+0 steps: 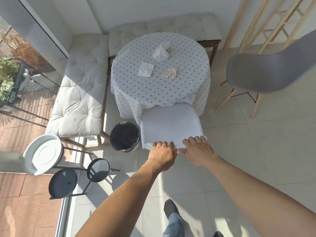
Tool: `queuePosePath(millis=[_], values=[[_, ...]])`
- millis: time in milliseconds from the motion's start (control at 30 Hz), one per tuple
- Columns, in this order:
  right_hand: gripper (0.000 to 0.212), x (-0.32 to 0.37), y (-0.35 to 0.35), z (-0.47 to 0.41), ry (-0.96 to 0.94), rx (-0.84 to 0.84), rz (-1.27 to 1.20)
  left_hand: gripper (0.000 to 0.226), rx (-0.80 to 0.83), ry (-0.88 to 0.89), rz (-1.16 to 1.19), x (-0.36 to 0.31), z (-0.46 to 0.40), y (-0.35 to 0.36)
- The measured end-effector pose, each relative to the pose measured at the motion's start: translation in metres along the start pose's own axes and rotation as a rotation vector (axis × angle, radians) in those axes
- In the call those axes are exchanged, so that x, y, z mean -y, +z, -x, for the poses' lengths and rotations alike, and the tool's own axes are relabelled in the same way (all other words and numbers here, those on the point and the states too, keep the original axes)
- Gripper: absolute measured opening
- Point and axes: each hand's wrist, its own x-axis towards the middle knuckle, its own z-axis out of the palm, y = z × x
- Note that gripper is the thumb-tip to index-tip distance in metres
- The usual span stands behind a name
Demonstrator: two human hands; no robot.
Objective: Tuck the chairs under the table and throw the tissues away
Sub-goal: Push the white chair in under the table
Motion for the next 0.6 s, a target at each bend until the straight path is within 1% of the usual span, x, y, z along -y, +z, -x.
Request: queuePosePath(millis=[67,133,200,367,467,600], values=[[0.056,-0.004,-0.003,-0.009,0.003,0.011,-0.011,0.04,-0.003,-0.01,0.035,0.002,-0.008,-0.004],[0.056,-0.007,-0.006,-0.016,0.007,0.026,-0.024,0.032,-0.014,-0.053,0.081,0.005,-0.016,-0.007],[0.057,-0.007,-0.006,-0.02,0.019,0.036,-0.039,0.028,0.008,-0.089,0.124,0.009,-0.027,-0.011],[0.06,-0.004,-0.007,-0.018,0.061,0.068,-0.054,0.033,0.046,-0.029,0.185,0.019,-0.033,-0.018],[0.067,-0.003,-0.016,-0.014,0.082,0.105,-0.093,0.035,0.074,-0.032,0.144,0.019,-0.026,-0.02],[0.069,-0.014,-0.036,-0.006,0.119,0.109,-0.146,0.045,0.078,-0.026,0.077,0.014,-0.025,-0.038]])
